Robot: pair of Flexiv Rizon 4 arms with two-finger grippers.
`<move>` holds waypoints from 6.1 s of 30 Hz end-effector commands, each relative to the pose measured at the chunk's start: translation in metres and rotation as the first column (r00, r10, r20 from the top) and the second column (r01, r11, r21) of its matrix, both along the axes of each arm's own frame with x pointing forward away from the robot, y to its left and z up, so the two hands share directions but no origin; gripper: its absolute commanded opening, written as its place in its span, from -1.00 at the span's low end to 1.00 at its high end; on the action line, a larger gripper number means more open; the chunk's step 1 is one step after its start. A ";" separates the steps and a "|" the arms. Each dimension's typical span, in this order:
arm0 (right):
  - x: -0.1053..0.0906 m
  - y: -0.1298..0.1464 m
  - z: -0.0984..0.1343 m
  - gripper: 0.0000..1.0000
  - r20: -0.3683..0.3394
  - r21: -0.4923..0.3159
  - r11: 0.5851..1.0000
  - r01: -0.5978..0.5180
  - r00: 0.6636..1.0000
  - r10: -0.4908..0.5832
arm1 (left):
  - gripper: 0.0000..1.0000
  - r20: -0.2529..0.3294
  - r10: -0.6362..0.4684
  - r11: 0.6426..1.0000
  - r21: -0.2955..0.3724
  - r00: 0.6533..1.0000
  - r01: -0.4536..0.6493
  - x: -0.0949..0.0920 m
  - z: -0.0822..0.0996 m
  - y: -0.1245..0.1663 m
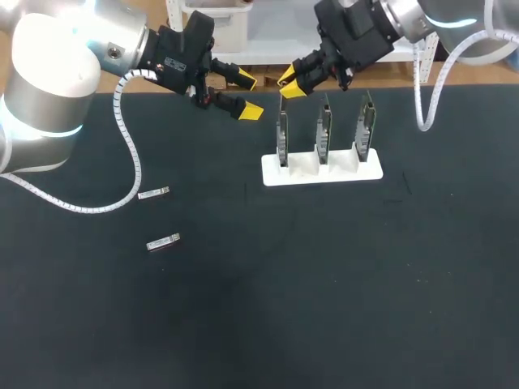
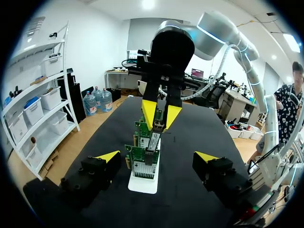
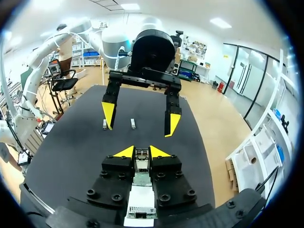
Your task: Pick up the optical module with the left hand, and insert it into the network port with the right hand.
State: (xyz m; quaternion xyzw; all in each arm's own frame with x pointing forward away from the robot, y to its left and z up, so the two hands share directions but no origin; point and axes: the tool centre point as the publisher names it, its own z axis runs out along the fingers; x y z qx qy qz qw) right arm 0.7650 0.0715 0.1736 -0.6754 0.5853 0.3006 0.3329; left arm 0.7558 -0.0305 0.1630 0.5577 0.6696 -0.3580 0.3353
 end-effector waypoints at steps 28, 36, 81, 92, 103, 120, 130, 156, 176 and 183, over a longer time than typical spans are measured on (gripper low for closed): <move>0.000 0.001 0.003 -1.00 0.026 -0.016 1.000 -0.017 1.000 0.017 | 1.00 -0.005 0.001 1.000 0.008 1.000 -0.001 0.001 0.001 -0.001; -0.001 -0.001 0.000 -1.00 0.017 -0.023 1.000 -0.012 1.000 0.012 | 1.00 -0.005 0.001 1.000 0.008 1.000 -0.001 0.001 0.001 -0.001; -0.001 0.001 0.010 -1.00 -0.026 -0.043 0.999 0.006 1.000 -0.008 | 1.00 -0.005 0.001 1.000 0.008 1.000 -0.001 0.001 0.001 -0.001; 0.001 0.000 0.006 -1.00 -0.054 -0.043 0.999 0.016 0.998 -0.019 | 1.00 -0.005 0.001 1.000 0.008 1.000 -0.001 0.001 0.001 -0.001; 0.003 0.001 0.004 -1.00 -0.064 -0.048 0.999 0.019 0.998 -0.022 | 1.00 -0.005 0.001 1.000 0.008 1.000 -0.001 0.001 0.001 -0.001; 0.009 0.002 -0.001 -1.00 -0.069 -0.055 0.998 0.005 0.998 -0.009 | 1.00 -0.005 0.001 1.000 0.008 1.000 -0.001 0.001 0.001 -0.001; 0.011 0.002 -0.003 -1.00 -0.074 -0.064 0.998 0.003 0.997 -0.007 | 1.00 -0.005 0.001 1.000 0.008 1.000 -0.001 0.001 0.001 -0.001; 0.008 0.002 -0.006 -1.00 -0.087 -0.058 0.998 -0.004 0.996 -0.001 | 1.00 -0.005 0.001 1.000 0.008 1.000 -0.001 0.001 0.001 -0.001; 0.006 0.001 -0.003 -1.00 -0.084 -0.055 0.998 -0.014 0.996 0.010 | 1.00 -0.005 0.001 1.000 0.008 1.000 -0.001 0.001 0.001 -0.001; 0.007 0.003 -0.002 -1.00 -0.075 -0.053 0.999 -0.013 0.997 0.009 | 1.00 -0.005 0.001 1.000 0.008 1.000 -0.001 0.001 0.001 -0.001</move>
